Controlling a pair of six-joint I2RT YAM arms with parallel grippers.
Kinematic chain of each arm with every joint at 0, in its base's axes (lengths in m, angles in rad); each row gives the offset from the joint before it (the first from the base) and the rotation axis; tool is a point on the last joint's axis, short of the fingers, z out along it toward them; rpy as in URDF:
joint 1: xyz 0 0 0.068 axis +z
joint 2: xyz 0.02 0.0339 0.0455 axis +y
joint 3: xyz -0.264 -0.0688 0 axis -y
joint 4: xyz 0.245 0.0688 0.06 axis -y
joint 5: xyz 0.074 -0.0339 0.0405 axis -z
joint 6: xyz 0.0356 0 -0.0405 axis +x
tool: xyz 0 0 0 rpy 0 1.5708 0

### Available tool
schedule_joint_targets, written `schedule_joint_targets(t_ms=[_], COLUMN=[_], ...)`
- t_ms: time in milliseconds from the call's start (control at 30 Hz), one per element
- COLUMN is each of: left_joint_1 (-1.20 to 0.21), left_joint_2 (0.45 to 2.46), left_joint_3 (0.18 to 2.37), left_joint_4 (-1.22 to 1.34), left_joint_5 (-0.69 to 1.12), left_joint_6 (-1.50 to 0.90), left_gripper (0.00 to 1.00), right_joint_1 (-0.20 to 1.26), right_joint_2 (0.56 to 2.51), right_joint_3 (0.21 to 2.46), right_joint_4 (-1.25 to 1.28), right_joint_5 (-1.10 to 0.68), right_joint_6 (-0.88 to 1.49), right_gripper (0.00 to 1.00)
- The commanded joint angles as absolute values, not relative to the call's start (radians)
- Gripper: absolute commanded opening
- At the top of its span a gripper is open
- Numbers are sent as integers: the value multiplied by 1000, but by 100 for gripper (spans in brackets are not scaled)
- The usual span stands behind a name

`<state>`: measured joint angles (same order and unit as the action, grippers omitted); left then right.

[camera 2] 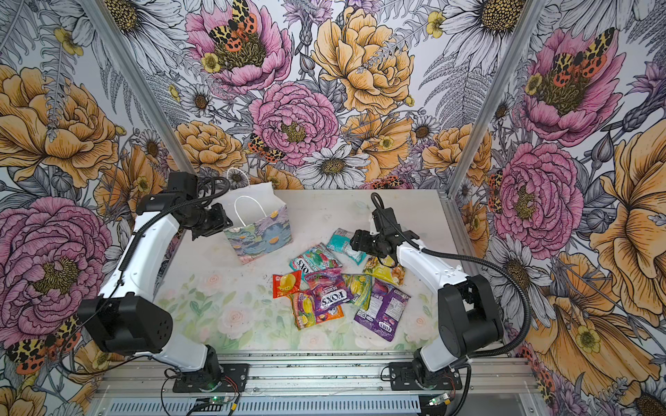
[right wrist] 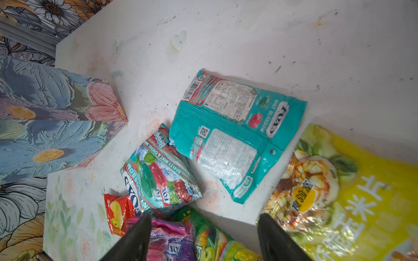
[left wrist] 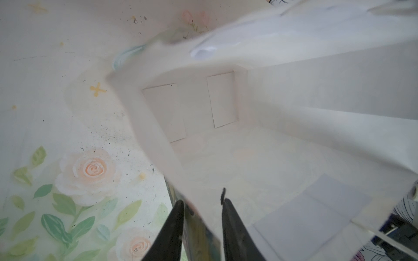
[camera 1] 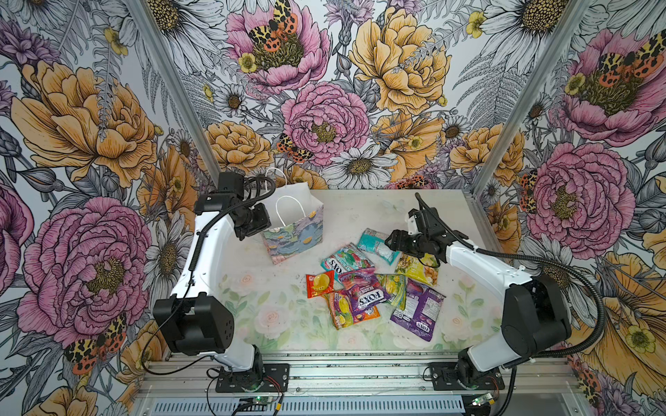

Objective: Place the snacks into the paper bag
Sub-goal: Rotate the paper bag at the top-left of the table.

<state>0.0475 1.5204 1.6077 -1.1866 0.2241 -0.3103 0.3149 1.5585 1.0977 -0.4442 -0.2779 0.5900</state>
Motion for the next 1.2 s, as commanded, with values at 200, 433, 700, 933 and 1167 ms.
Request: schedule_joint_targets(t_ms=[200, 433, 700, 933, 1167], left_joint_1=[145, 205, 225, 209, 201], left_joint_2=[1464, 1590, 1766, 1903, 1983], left_joint_3=[1698, 1931, 2104, 2194, 2253], left_joint_4=[-1173, -1174, -1181, -1184, -1188], left_joint_5=[308, 346, 406, 363, 349], left_joint_6=[-297, -167, -31, 43, 74], left_gripper=[75, 82, 85, 85, 86], right_joint_1=[335, 344, 350, 355, 360], right_joint_2=[1593, 1531, 1444, 1427, 1426], right_joint_3=[1185, 1144, 1075, 1058, 1042], right_joint_4=[-417, -419, -419, -421, -420], right_joint_5=[-328, -316, -287, -287, -283], right_joint_6=[580, 623, 684, 714, 727], right_gripper=[76, 75, 75, 75, 74])
